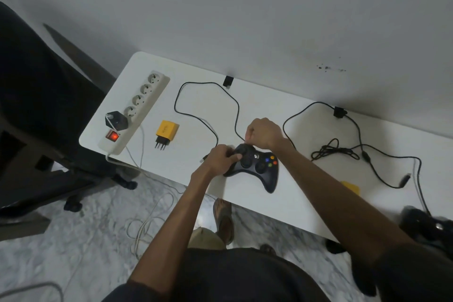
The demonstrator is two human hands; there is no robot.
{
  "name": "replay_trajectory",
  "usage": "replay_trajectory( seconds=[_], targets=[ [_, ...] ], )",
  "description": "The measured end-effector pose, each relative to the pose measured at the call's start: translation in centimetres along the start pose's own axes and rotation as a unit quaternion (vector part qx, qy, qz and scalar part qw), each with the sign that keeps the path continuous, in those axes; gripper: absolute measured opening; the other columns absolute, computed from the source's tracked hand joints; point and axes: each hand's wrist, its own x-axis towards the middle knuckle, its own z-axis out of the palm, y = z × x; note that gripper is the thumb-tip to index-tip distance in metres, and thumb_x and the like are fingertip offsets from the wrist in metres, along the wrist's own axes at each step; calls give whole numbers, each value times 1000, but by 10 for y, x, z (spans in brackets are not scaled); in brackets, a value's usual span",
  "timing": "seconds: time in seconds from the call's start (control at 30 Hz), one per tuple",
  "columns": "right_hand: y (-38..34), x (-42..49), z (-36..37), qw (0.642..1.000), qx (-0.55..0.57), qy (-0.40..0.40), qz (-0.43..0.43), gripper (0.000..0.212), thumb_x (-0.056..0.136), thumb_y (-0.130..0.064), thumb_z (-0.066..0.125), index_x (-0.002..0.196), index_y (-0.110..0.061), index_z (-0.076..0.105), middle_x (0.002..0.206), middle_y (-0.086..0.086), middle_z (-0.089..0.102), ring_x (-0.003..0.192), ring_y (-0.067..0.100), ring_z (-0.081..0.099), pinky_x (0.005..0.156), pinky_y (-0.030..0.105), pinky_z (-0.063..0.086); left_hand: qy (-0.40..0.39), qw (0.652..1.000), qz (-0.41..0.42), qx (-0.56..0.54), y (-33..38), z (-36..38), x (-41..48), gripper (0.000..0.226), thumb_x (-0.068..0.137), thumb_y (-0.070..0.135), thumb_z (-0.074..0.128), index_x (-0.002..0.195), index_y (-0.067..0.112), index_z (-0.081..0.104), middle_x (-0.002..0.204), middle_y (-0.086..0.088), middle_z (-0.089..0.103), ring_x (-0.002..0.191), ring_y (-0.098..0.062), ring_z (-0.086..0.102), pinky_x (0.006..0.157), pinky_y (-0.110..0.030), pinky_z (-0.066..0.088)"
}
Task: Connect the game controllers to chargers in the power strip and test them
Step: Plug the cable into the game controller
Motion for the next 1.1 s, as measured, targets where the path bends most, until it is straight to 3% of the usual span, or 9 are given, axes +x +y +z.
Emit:
replay_trajectory(
  seconds=[0.07,0.17,0.3,0.4,0.57,0.67,0.83,0.93,1.1],
  targets=[
    [0,-2,3,1000,-10,6,-1,14,76,-21,60,77,-23,74,85,-6,74,83,21,69,78,34,59,-18,1000,-1,-22,-2,0,1,27,97,25,59,78,5,58,67,-7,50,65,-20,44,68,-31,36],
    [5,-5,4,1000,8,-6,-7,15,83,-17,56,76,-23,69,89,-5,72,88,23,66,78,32,54,-50,996,-13,-71,-1,-1,0,28,98,23,57,89,-2,63,75,-12,56,70,-21,49,70,-35,41],
    [15,-14,-3,991,134,5,-9,16,88,-20,56,75,-27,62,78,-7,76,74,5,67,75,27,50,-53,995,-28,-84,1,-3,-2,35,100,26,56,91,-6,67,78,-14,57,72,-22,50,70,-33,42],
    [22,-27,-13,961,275,21,-21,8,84,-10,65,80,-14,71,72,2,77,61,2,68,65,19,48,-53,995,-30,-77,-1,-4,-7,37,100,29,56,91,-6,68,78,-15,57,73,-23,51,70,-33,43],
    [27,-52,-27,915,403,6,-39,12,82,-13,76,88,-3,77,82,12,79,65,17,65,54,25,48,-30,993,9,-116,-7,-4,-25,34,98,29,59,103,-3,70,93,-17,69,82,-21,60,74,-28,48],
    [21,-72,-37,883,464,-1,-66,22,83,-11,79,97,5,74,87,19,78,63,16,68,60,23,54,14,987,32,-154,-12,-3,-39,33,91,34,67,93,2,67,86,-14,66,81,-22,60,75,-34,49],
    [6,-108,-58,870,477,12,-123,30,79,-9,82,103,7,72,92,20,78,81,25,72,73,26,60,63,969,91,-221,-4,-8,-70,24,92,20,69,105,1,67,99,-18,71,93,-26,66,86,-38,52],
    [-5,-128,-74,857,490,44,-154,28,78,-9,82,98,6,70,91,20,77,81,25,75,80,33,61,84,958,127,-242,6,-14,-90,22,92,10,68,112,0,65,102,-15,72,96,-20,67,87,-31,52],
    [-26,-158,-99,838,499,113,-190,25,76,-8,84,91,3,67,84,19,76,75,26,75,69,28,61,97,942,180,-267,23,-27,-120,23,92,3,67,114,3,64,104,-7,73,101,-16,67,92,-31,52]
  ],
)
